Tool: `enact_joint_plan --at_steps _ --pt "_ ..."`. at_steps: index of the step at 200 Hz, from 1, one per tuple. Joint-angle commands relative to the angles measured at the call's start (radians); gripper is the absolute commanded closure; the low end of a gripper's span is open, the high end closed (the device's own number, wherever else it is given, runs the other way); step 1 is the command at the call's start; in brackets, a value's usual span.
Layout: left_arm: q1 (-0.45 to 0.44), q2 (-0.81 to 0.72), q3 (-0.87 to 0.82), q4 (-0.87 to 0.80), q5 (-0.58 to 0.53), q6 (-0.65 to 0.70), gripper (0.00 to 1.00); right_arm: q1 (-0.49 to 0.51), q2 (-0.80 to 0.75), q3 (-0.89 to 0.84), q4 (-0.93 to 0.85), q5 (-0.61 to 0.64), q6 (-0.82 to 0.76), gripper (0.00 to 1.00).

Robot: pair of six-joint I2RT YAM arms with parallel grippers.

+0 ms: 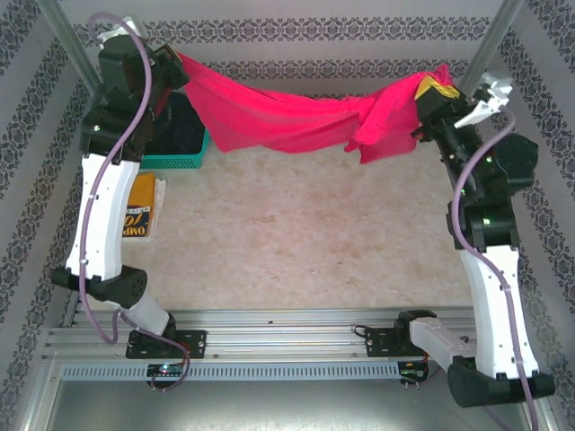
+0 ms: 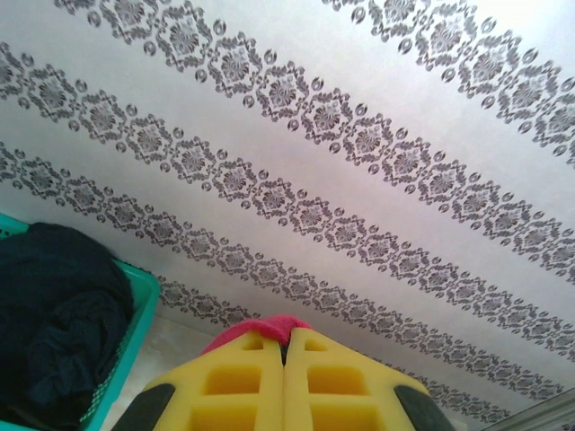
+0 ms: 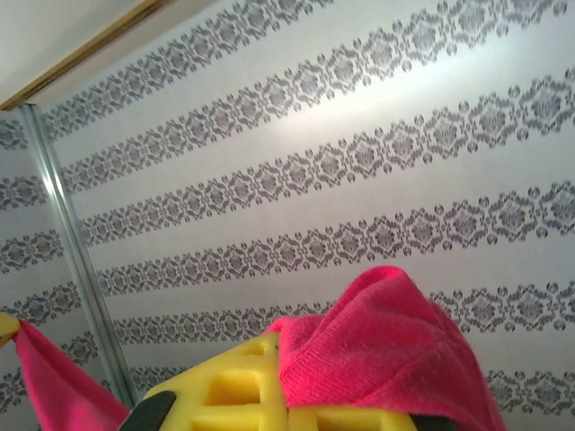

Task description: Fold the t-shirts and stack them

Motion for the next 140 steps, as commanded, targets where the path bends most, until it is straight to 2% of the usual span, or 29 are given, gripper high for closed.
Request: enact_joint_plan --at_steps 1,49,103,127,140 --pt "0.015 -0.053 -0.074 0.075 -0.028 0.037 1.00 0.009 -0.031 0.004 -0.042 0.009 -0.056 1.00" --pt "0.015 -0.058 -0.101 0.096 -0.051 0.045 1.00 0.010 -0.004 0.025 -0.056 0.015 -0.072 1.00" --pt "0.078 0.070 -0.124 0.203 -0.042 0.001 1.00 0.005 0.184 0.082 -0.002 0.004 -0.063 1.00" --pt "0.105 0.172 -0.048 0.203 -0.003 -0.031 1.00 0.002 0.300 0.140 0.057 -0.030 -0.016 1.00" --pt "0.116 0.245 0.059 0.166 0.024 -0.048 1.00 0.002 0.356 0.196 0.088 -0.054 0.015 1.00"
